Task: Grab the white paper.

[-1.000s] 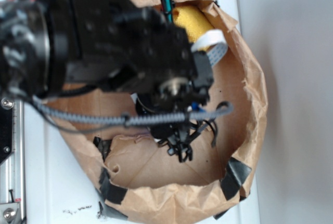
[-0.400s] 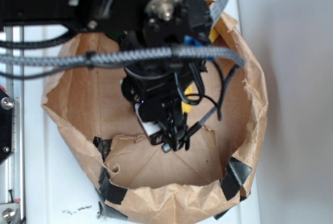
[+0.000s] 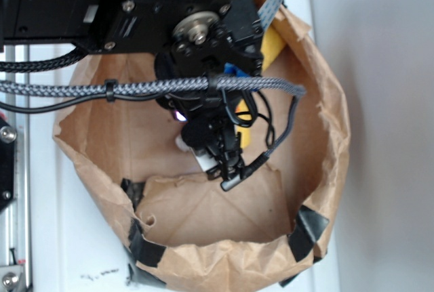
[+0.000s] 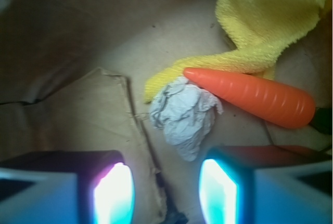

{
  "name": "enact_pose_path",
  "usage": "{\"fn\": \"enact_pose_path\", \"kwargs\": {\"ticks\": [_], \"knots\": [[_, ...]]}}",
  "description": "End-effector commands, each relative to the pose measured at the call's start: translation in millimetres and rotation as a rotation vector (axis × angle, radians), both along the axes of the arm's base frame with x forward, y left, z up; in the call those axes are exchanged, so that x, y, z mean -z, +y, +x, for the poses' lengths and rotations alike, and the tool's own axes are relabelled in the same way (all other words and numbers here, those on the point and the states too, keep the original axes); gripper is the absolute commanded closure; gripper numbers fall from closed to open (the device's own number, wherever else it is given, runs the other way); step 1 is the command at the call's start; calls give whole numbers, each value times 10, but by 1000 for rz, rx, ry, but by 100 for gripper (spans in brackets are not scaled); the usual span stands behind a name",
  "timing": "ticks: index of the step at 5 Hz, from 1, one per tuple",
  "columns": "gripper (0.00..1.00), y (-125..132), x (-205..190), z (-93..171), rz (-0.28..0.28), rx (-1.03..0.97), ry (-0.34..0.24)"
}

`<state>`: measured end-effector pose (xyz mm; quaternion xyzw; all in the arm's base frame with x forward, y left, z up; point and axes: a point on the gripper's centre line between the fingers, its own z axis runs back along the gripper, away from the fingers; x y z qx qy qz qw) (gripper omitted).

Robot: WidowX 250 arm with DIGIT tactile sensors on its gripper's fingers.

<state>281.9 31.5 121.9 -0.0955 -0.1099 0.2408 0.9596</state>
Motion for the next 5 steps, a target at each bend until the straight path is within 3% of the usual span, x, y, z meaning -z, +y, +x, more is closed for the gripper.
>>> {"fn": "enact_pose_path", "kwargs": {"ticks": [1,3,5], "knots": [[0,63,205,210,82,-48,-11],[0,17,359,355,98,-73,7],[0,-86,589,450,145,-111,81]]}}
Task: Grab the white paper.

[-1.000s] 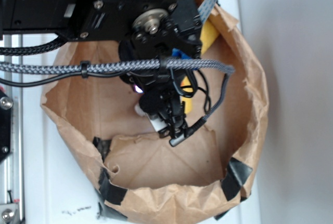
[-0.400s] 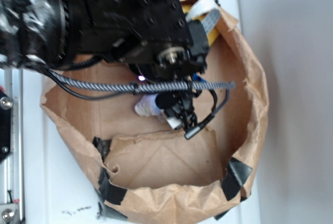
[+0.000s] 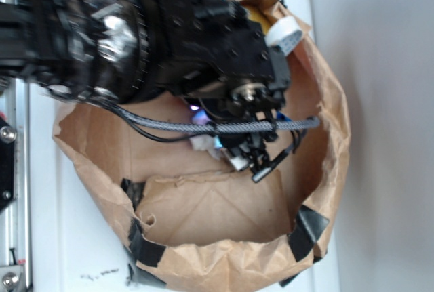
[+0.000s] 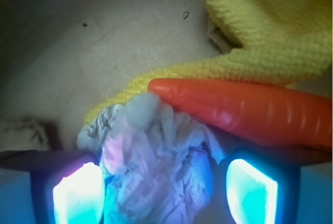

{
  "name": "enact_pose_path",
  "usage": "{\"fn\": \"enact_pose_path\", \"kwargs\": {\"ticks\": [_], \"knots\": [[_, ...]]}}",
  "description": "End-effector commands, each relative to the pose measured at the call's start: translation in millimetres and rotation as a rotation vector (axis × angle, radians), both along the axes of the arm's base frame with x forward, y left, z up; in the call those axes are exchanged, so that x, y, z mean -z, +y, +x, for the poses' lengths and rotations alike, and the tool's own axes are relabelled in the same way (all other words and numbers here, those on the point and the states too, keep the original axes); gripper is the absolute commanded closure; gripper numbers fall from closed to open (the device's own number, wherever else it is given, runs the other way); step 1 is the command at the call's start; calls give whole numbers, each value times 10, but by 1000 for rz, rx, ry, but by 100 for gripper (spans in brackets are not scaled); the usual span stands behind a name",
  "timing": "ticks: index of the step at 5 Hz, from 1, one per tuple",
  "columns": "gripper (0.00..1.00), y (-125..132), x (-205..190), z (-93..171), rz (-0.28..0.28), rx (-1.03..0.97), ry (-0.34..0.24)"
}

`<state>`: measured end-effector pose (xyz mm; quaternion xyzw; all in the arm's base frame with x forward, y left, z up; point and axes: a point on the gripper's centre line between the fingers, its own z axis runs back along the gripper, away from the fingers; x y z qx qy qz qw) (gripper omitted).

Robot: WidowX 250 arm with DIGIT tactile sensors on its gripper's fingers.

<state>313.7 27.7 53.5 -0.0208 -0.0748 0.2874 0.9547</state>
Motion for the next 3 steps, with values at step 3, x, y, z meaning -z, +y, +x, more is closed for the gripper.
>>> {"fn": "enact_pose_path", "kwargs": {"ticks": [3], "knots": [[100,-16,-272,16,-20,13,-26]]}}
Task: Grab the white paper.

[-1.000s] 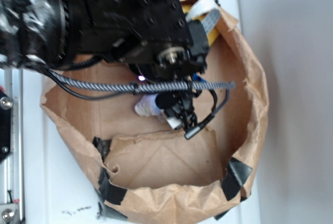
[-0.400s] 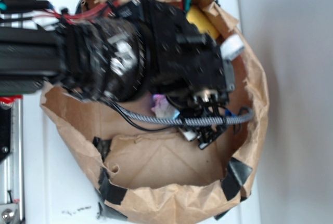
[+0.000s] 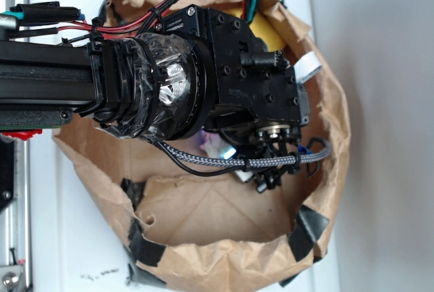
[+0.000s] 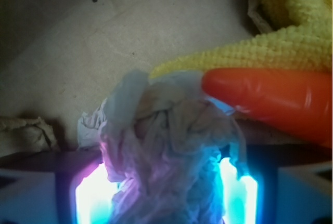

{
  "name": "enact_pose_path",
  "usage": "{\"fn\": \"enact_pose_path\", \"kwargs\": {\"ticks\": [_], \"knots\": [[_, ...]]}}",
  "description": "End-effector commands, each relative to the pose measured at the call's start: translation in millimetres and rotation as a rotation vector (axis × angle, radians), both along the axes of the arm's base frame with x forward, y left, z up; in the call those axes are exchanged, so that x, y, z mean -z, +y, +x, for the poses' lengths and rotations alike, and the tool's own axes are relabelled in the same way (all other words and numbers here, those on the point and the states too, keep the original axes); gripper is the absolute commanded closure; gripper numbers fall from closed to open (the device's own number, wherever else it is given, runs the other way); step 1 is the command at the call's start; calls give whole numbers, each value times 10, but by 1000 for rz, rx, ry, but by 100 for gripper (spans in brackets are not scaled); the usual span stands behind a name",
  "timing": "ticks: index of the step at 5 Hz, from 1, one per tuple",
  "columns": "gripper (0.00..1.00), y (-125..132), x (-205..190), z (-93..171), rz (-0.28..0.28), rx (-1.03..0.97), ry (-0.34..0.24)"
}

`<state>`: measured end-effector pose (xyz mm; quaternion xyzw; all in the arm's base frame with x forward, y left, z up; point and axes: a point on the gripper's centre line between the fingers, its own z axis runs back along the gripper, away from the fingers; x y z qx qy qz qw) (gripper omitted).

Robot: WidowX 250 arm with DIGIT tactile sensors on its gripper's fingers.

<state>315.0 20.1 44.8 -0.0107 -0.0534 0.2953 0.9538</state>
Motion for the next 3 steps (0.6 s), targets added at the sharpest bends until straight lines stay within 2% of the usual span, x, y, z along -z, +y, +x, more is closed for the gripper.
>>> {"fn": "enact_pose_path", "kwargs": {"ticks": [1,2,3], "knots": [[100,84,-665,-142,-78,44,-109],[100,83,-971,-269,-111,64,-116],[100,78,-1354,-410,-97,78,-111]]}}
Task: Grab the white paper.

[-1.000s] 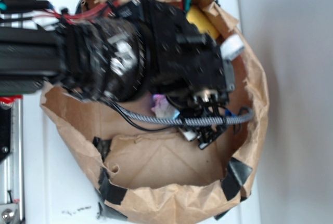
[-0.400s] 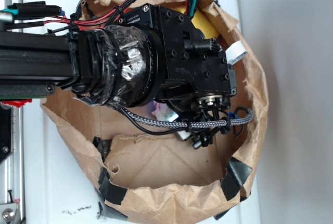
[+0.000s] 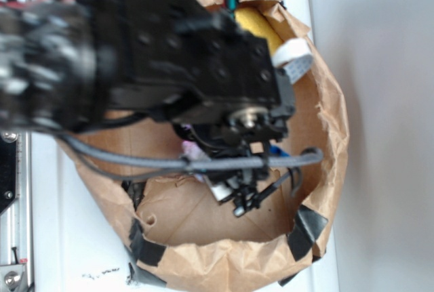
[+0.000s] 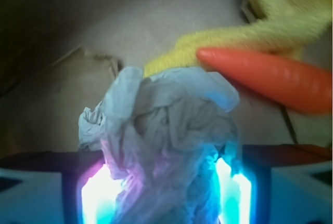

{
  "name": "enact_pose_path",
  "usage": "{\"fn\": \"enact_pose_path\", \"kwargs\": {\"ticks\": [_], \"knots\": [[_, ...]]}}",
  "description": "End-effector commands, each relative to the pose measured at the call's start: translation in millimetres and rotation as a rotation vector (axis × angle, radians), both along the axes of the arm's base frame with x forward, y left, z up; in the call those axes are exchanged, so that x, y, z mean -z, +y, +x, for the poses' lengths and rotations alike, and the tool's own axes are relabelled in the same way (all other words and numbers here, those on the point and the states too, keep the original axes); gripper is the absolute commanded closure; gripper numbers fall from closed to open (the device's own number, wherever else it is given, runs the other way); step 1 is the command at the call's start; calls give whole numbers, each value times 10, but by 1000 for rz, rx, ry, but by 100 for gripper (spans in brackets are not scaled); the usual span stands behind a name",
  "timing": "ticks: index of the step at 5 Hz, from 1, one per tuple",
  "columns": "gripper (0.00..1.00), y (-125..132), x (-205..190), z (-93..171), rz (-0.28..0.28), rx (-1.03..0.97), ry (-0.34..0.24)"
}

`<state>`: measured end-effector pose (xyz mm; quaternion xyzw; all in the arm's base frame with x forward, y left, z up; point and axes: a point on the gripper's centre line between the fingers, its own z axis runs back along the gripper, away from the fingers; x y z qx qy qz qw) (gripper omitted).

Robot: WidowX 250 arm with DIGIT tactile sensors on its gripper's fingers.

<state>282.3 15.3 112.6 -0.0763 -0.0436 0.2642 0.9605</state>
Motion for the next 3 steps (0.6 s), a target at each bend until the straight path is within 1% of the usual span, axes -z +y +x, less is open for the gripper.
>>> {"fn": "enact_pose_path", "kwargs": {"ticks": [1,2,3], "knots": [[100,178,-885,-101,32,-16,-124],[100,213,-1019,-80,-22,-1,-149],[100,192,-1050,-50,3,21,-148]]}}
